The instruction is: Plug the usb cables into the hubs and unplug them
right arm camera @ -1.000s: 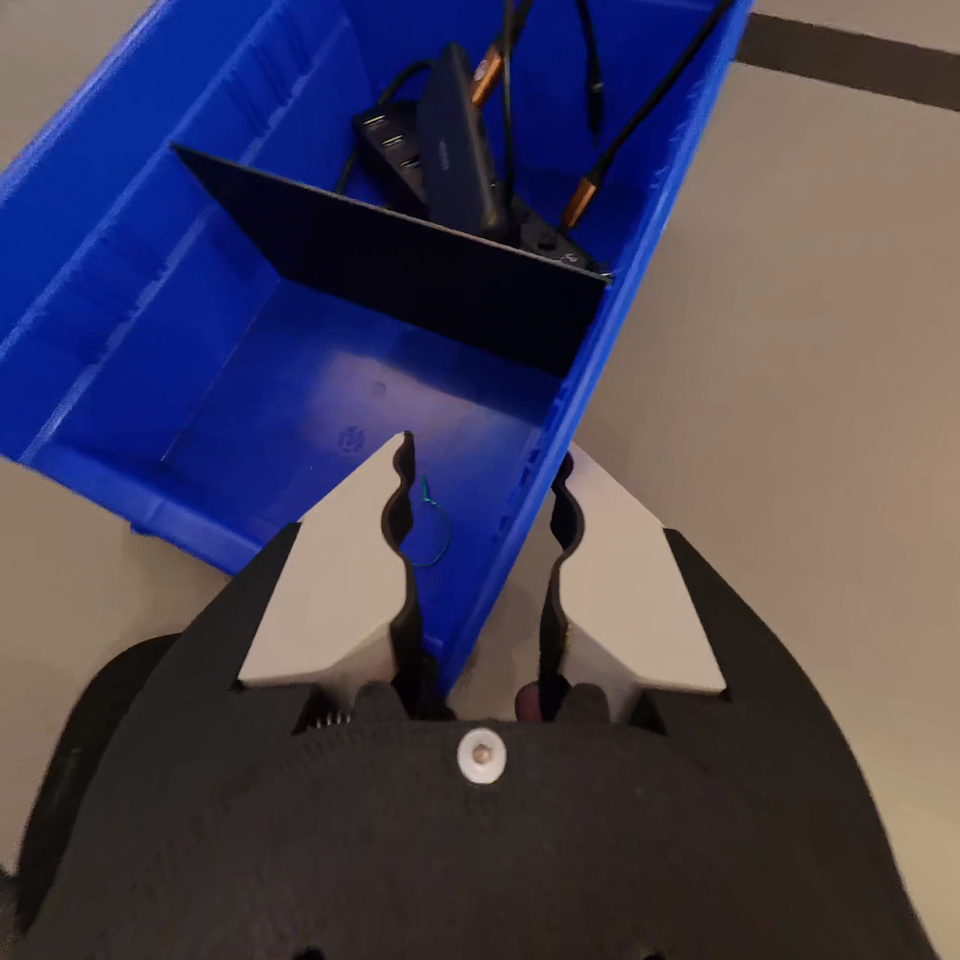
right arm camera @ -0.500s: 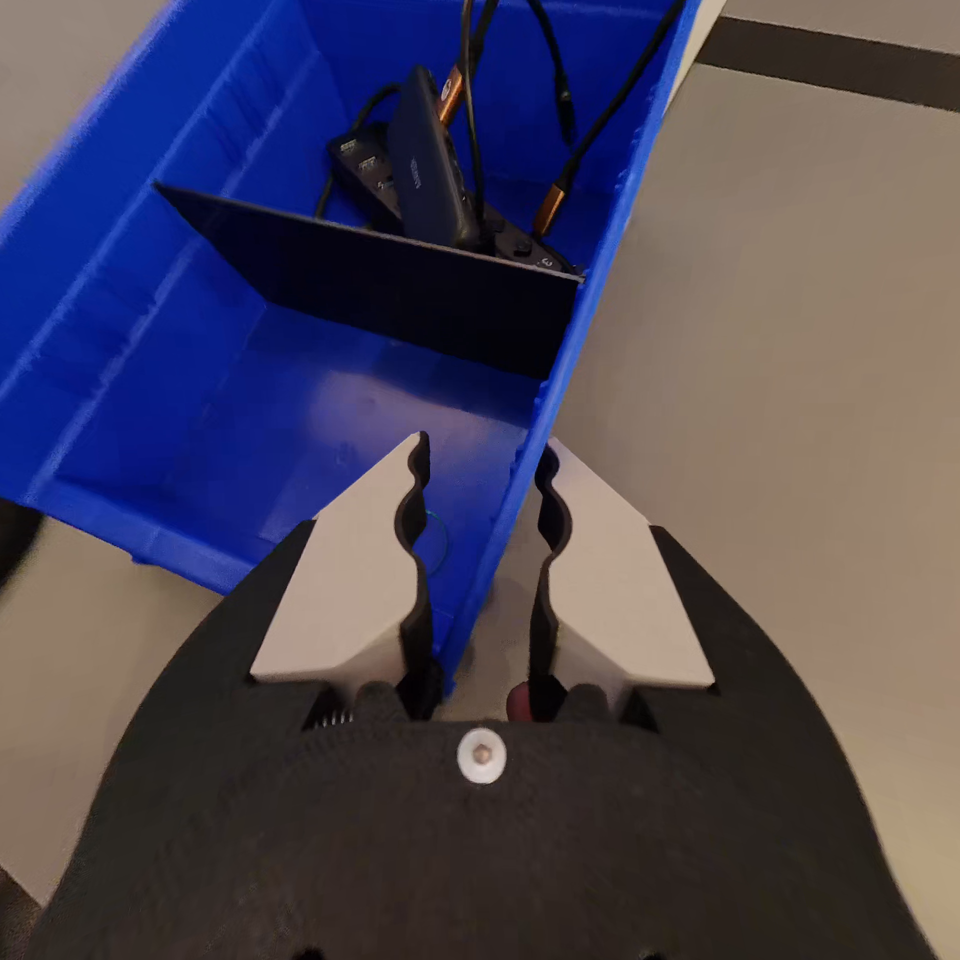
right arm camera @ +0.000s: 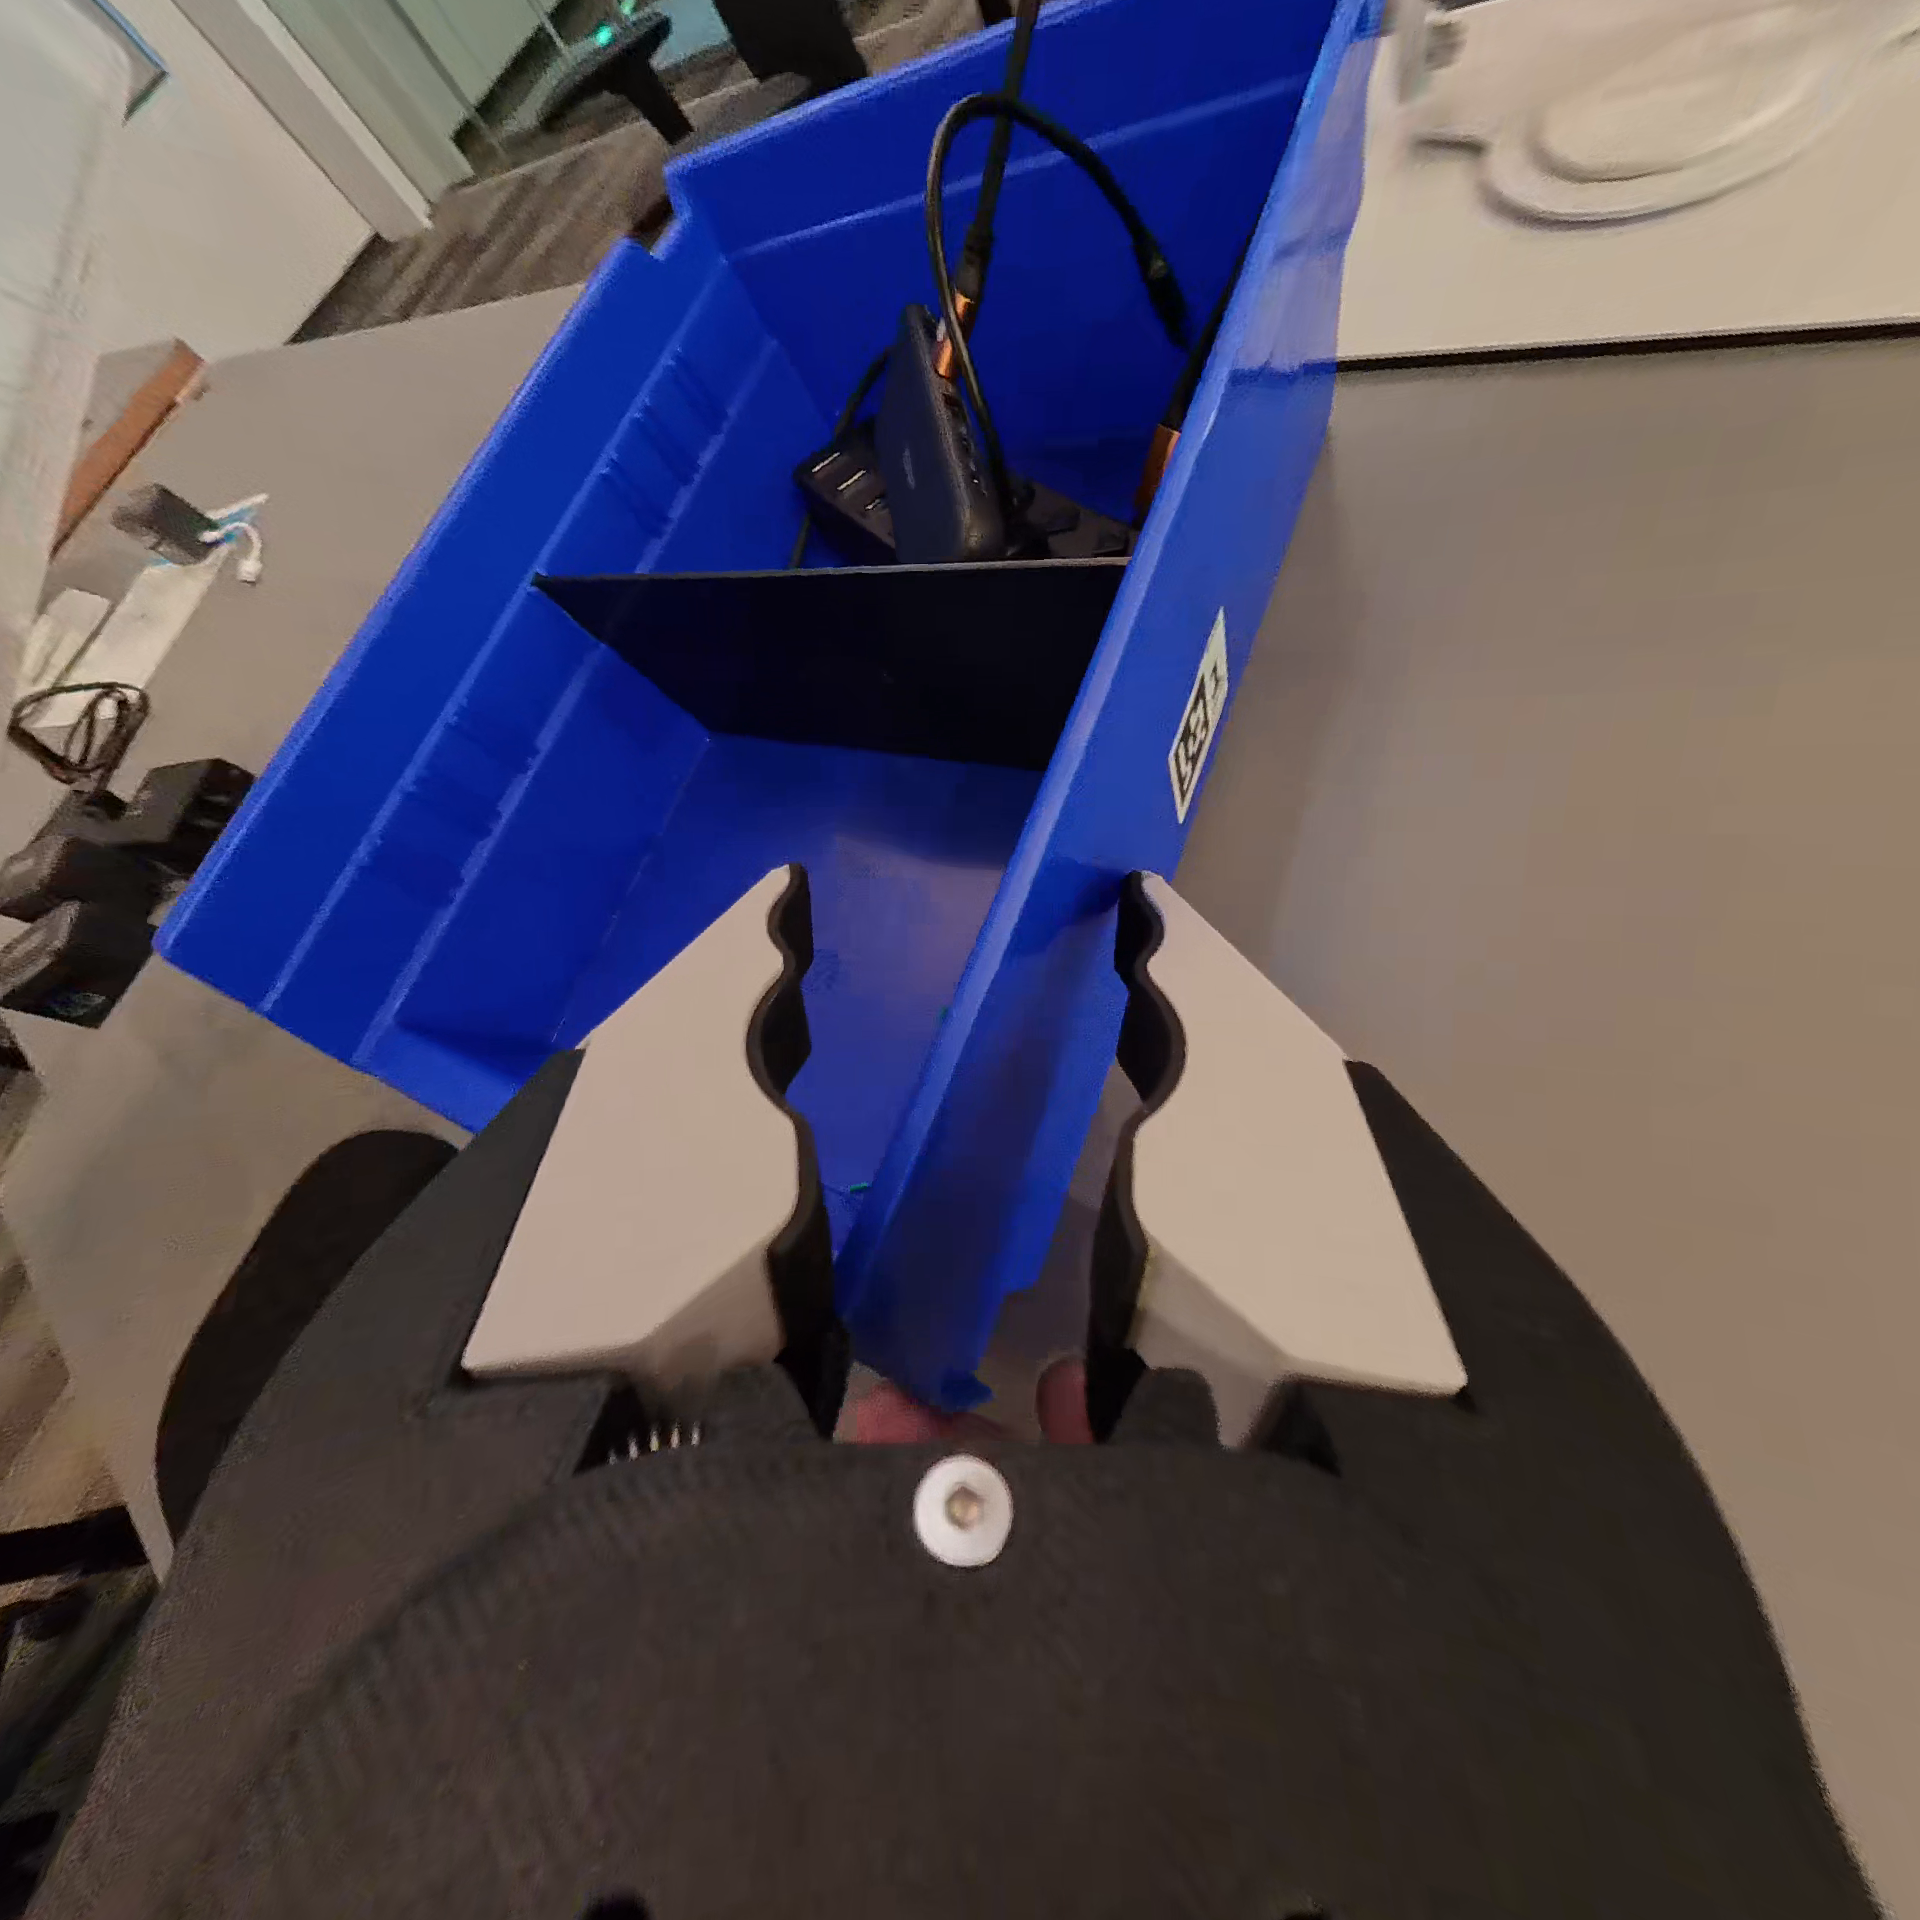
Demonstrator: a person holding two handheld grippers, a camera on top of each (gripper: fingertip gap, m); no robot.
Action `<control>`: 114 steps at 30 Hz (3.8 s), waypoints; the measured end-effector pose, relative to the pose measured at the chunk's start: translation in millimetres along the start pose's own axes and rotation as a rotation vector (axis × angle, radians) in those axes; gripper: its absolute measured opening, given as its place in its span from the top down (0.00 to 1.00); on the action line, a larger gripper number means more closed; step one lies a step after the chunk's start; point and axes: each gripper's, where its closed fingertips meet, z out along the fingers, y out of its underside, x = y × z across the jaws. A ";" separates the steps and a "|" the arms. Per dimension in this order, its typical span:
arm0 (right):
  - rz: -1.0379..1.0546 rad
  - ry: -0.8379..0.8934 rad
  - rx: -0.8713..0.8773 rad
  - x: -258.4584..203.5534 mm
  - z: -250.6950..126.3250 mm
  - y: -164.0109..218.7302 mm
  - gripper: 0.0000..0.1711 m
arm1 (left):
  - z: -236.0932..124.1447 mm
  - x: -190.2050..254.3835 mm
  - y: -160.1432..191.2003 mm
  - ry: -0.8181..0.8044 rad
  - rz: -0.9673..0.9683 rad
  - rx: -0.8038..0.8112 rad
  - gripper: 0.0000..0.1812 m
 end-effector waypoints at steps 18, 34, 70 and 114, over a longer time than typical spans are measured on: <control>0.019 -0.285 -0.053 -137.3 117.8 -7.5 0.57 | -15.4 -11.5 -24.7 -0.018 -0.030 0.096 0.97; -0.383 -0.638 0.372 -119.7 -161.4 -68.4 0.33 | 39.8 159.8 -23.6 0.236 0.111 -0.100 0.97; -0.034 0.388 0.165 320.8 -230.5 -9.1 0.40 | 260.6 636.4 215.1 0.724 0.245 -0.564 0.73; -0.573 0.136 0.625 159.7 -271.8 -252.6 0.68 | 220.1 581.7 18.1 0.727 0.272 0.082 0.52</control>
